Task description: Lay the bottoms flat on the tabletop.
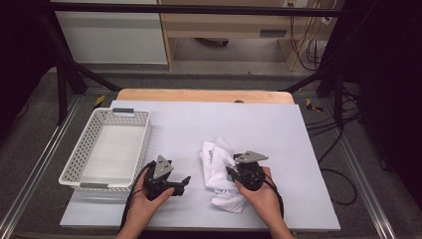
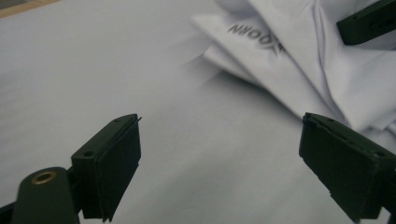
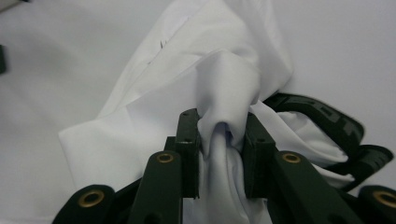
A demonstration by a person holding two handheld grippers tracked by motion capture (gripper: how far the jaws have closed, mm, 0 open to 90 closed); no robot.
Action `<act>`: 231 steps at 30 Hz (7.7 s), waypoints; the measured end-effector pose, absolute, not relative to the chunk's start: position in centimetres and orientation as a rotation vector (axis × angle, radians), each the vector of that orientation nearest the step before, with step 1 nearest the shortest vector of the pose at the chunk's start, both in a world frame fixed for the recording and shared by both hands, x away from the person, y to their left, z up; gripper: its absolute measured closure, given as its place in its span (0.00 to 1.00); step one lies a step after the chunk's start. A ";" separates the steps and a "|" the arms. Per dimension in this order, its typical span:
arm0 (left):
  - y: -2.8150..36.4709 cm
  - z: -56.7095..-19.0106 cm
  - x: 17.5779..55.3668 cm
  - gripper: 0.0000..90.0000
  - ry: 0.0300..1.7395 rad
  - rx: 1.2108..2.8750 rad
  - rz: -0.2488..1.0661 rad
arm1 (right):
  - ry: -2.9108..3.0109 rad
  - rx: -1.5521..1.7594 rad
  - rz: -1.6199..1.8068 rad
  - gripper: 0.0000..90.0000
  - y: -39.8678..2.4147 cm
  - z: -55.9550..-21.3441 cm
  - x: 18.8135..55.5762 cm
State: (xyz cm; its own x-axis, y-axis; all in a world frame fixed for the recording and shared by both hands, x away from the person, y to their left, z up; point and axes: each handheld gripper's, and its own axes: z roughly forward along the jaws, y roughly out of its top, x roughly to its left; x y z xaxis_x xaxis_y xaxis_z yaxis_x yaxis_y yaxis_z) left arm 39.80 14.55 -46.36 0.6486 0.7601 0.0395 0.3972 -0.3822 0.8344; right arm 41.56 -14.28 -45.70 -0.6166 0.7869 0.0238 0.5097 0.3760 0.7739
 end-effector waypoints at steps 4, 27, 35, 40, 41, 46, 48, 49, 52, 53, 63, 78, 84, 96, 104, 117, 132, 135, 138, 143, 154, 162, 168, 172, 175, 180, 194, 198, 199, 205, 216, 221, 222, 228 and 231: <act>15.0 -46.2 39.8 0.14 0.917 1.992 0.543 | 2.356 0.956 1.160 0.81 -11.0 -45.1 41.2; 14.6 -46.0 39.5 0.14 0.900 1.997 0.559 | 2.378 0.999 1.185 0.36 -11.6 -45.2 38.6; 14.0 -45.6 39.1 0.15 0.873 2.005 0.554 | 2.325 1.046 1.208 0.38 -12.6 -44.2 38.7; 13.4 -45.5 38.8 0.17 0.850 2.010 0.543 | 2.311 1.066 1.204 0.43 -12.9 -44.0 38.8; 13.2 -45.5 38.8 0.17 0.848 2.015 0.541 | 2.312 1.065 1.203 0.45 -13.0 -44.0 38.9; 12.6 -45.6 38.7 0.22 0.832 2.037 0.513 | 2.300 1.091 1.204 0.54 -13.2 -44.0 39.0; 12.4 -45.7 38.6 0.25 0.824 2.049 0.508 | 2.319 1.097 1.187 0.56 -13.0 -44.2 39.1; 12.2 -45.7 38.7 0.28 0.822 2.055 0.501 | 2.324 1.094 1.176 0.56 -13.0 -44.3 39.1; 11.9 -46.0 38.8 0.33 0.827 2.070 0.487 | 2.329 1.105 1.184 0.55 -12.9 -44.4 39.2; 11.8 -46.1 38.8 0.35 0.825 2.075 0.477 | 2.331 1.102 1.182 0.54 -12.8 -44.5 39.2; 12.9 -45.7 39.0 0.38 0.862 2.068 0.506 | 2.324 1.042 1.199 0.51 -10.2 -44.2 40.6; 13.0 -45.1 38.6 0.44 0.866 2.041 0.516 | 2.403 0.961 1.180 0.98 -10.7 -44.8 38.5; 12.7 -44.9 38.2 0.50 0.840 2.045 0.501 | 2.399 0.951 1.158 0.99 -12.3 -44.1 37.3; 10.1 -45.4 37.7 0.60 0.739 2.095 0.464 | 2.488 0.966 1.083 1.00 -12.6 -45.8 36.7; 8.7 -45.8 37.6 0.68 0.677 2.144 0.456 | 2.500 0.975 1.081 0.99 -12.4 -46.1 36.8; 8.1 -46.0 37.5 0.82 0.623 2.152 0.454 | 2.504 0.974 1.096 0.99 -12.5 -46.2 37.0; 11.0 -44.4 37.9 0.99 0.735 2.035 0.346 | 2.415 0.977 1.135 1.00 -13.6 -44.9 36.9; 12.0 -43.7 37.9 0.99 0.751 2.013 0.376 | 2.374 1.006 1.143 1.00 -14.5 -44.5 37.1; 13.3 -42.8 37.8 0.99 0.766 1.982 0.403 | 2.324 1.047 1.156 1.00 -15.8 -44.0 37.4; 15.5 -42.6 37.4 0.99 0.821 2.009 0.393 | 2.304 1.102 1.152 1.00 -17.6 -43.8 37.7; 16.3 -45.8 35.7 0.98 0.860 2.155 0.362 | 2.405 1.120 1.092 0.89 -17.2 -45.1 37.7; 16.7 -45.9 36.1 0.97 0.869 2.146 0.366 | 2.281 1.192 1.172 0.71 -20.0 -43.2 38.5; 16.9 -45.6 35.9 0.85 0.866 2.096 0.406 | 2.272 1.190 1.132 0.70 -18.7 -43.6 42.4; 16.8 -45.4 36.0 0.77 0.849 2.064 0.420 | 2.332 1.207 1.082 0.68 -17.2 -45.5 44.0; 16.6 -45.5 36.1 0.71 0.849 2.052 0.423 | 2.371 1.199 1.096 0.62 -16.4 -46.4 43.6; 16.3 -45.6 36.2 0.67 0.849 2.059 0.427 | 2.421 1.202 1.001 0.48 -15.2 -47.6 43.2; 16.2 -45.7 36.5 0.61 0.875 2.047 0.443 | 2.366 1.149 0.957 0.95 -14.1 -47.6 42.4; 16.4 -45.6 36.5 0.61 0.878 2.039 0.450 | 2.339 1.144 0.994 0.96 -14.6 -47.0 42.4; 16.4 -45.6 36.5 0.61 0.879 2.037 0.449 | 2.321 1.148 1.009 0.96 -14.9 -46.7 42.4; 16.3 -45.4 36.5 0.61 0.873 2.027 0.454 | 2.118 1.197 1.047 0.96 -18.1 -44.7 42.4; 14.0 -43.7 37.6 0.55 0.797 2.009 0.497 | 2.035 1.105 1.225 0.96 -18.3 -40.8 40.6; 12.2 -42.5 38.3 0.50 0.744 2.023 0.515 | 2.050 1.042 1.271 0.96 -16.7 -39.7 39.9; 12.0 -42.4 38.5 0.49 0.746 2.020 0.515 | 2.051 1.038 1.273 0.96 -16.5 -39.6 39.9; 10.4 -42.0 40.1 0.41 0.752 2.021 0.468 | 2.066 1.025 1.287 0.96 -15.9 -39.8 39.6; 9.5 -41.5 40.8 0.40 0.742 2.033 0.476 | 2.079 1.002 1.295 0.96 -15.6 -39.9 39.5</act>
State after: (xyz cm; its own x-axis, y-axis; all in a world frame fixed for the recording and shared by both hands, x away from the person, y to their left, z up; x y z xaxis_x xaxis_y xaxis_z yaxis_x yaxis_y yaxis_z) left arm 40.78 9.48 -41.50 0.7465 0.6637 0.0475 0.3206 -0.4213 0.8483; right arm 39.47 -15.58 -39.94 -0.6103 0.7918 -0.0250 0.3265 0.2802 0.9027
